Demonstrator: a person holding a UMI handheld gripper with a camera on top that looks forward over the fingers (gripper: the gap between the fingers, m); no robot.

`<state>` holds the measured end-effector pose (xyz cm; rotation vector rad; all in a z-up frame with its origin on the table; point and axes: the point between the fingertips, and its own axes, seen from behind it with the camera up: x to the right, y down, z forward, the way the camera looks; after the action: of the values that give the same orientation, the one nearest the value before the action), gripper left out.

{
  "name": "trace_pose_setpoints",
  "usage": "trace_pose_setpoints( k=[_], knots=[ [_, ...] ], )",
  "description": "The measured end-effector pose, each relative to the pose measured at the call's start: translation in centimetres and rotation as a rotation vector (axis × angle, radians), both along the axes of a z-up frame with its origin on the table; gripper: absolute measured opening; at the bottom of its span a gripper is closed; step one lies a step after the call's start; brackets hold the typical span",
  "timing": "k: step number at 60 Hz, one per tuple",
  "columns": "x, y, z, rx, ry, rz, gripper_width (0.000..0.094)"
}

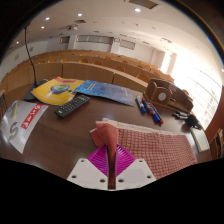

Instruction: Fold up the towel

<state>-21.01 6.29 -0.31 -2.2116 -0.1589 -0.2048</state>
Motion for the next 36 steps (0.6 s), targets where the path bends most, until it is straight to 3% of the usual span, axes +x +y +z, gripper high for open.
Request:
trace_pose_setpoints(
  k=[8, 21, 27, 32, 36],
  knots=[
    [-3.2, -1.8, 2.4, -0.026, 0.202, 0.024, 0.0057],
    [-4.5, -3.8, 13.6, 0.104, 0.464, 0.074, 0.0056],
    [-0.3, -3.5, 15.3, 0.137, 0.484, 0.023, 0.0058],
    [4.7, -2.6, 13.5, 0.134, 0.431, -0.051, 0.0071],
    [8.7, -2.2, 10.9, 0.115, 0.388, -0.104, 0.0186]
  ],
)
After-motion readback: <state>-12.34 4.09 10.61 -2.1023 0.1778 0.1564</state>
